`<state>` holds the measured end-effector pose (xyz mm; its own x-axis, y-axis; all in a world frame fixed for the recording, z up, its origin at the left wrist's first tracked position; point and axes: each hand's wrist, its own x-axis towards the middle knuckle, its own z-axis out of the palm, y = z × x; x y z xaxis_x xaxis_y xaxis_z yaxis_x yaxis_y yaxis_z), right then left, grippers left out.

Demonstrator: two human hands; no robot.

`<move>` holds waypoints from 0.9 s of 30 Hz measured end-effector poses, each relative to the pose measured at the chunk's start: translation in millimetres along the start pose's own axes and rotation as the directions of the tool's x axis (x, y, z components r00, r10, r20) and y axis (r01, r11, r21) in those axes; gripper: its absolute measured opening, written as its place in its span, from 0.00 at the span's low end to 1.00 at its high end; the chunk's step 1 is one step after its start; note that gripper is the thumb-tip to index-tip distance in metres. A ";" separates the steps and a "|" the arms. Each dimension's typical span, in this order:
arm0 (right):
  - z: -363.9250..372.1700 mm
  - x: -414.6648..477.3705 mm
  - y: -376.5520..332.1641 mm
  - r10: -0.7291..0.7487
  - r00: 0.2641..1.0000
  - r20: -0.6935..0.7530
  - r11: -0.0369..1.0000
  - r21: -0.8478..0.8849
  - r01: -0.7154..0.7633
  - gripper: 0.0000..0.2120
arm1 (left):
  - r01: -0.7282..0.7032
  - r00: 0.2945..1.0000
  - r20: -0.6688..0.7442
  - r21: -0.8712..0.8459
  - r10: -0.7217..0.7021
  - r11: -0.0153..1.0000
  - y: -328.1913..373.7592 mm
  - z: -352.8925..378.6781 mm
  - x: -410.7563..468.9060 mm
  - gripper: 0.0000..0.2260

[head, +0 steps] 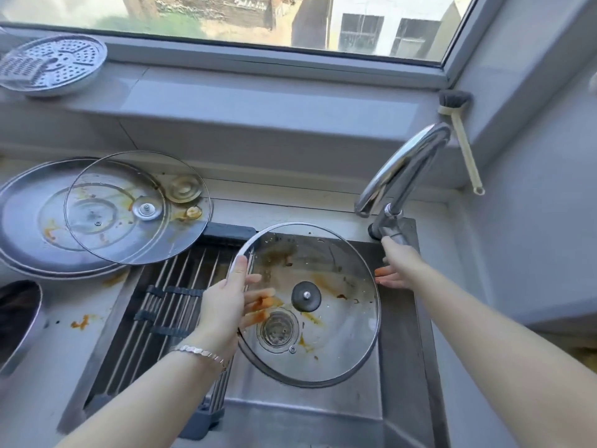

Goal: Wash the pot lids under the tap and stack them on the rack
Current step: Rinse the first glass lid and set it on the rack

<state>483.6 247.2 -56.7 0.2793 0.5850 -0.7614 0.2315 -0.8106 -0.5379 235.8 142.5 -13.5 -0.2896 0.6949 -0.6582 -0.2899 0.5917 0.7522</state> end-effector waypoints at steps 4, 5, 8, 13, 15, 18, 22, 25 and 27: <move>3.4 14.2 -1.6 0.000 1.000 0.007 1.000 -0.001 0.000 0.21 | 0.010 1.000 0.002 -0.001 -0.010 1.000 2.5 8.1 4.7 0.21; 3.4 16.9 -0.4 0.003 1.000 0.000 1.000 0.004 -0.003 0.20 | 0.011 1.000 0.007 -0.001 -0.011 1.000 2.5 9.5 5.3 0.22; 2.1 20.7 4.7 0.007 0.999 -0.038 1.000 0.026 -0.006 0.15 | 0.013 1.000 0.012 0.005 -0.013 1.000 3.0 13.3 6.3 0.21; -2.8 22.7 12.3 -0.035 0.998 -0.047 0.999 0.007 0.035 0.10 | 0.008 1.000 0.024 0.043 -0.009 0.999 6.2 17.1 7.4 0.22; -5.1 24.8 15.6 -0.043 0.998 -0.042 0.999 0.006 0.044 0.11 | 0.012 0.999 0.031 0.050 -0.014 0.999 7.5 18.3 7.2 0.21; -6.3 23.6 16.9 -0.060 0.998 -0.036 0.998 -0.011 0.060 0.09 | 0.012 0.999 0.037 0.055 -0.014 0.998 8.8 19.2 6.2 0.20; -5.6 10.8 13.8 -0.038 0.999 -0.035 0.999 -0.032 0.037 0.20 | 0.014 0.999 0.036 0.045 -0.016 0.999 7.9 17.8 6.0 0.21; -0.9 -10.2 18.9 -0.280 0.904 -0.322 0.937 -0.295 0.186 0.26 | 0.014 0.999 0.029 0.041 -0.016 0.999 6.4 16.5 4.9 0.22; 11.2 -38.2 25.0 -0.619 0.708 -0.341 0.764 -0.473 0.440 0.25 | 0.017 0.999 0.026 0.041 -0.019 0.999 6.2 17.0 4.0 0.22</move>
<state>468.2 204.3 -45.1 0.3723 0.9244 -0.0828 0.7403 -0.3495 -0.5743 248.4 155.9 -11.0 -0.2602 0.6943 -0.6710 -0.2573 0.6200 0.7412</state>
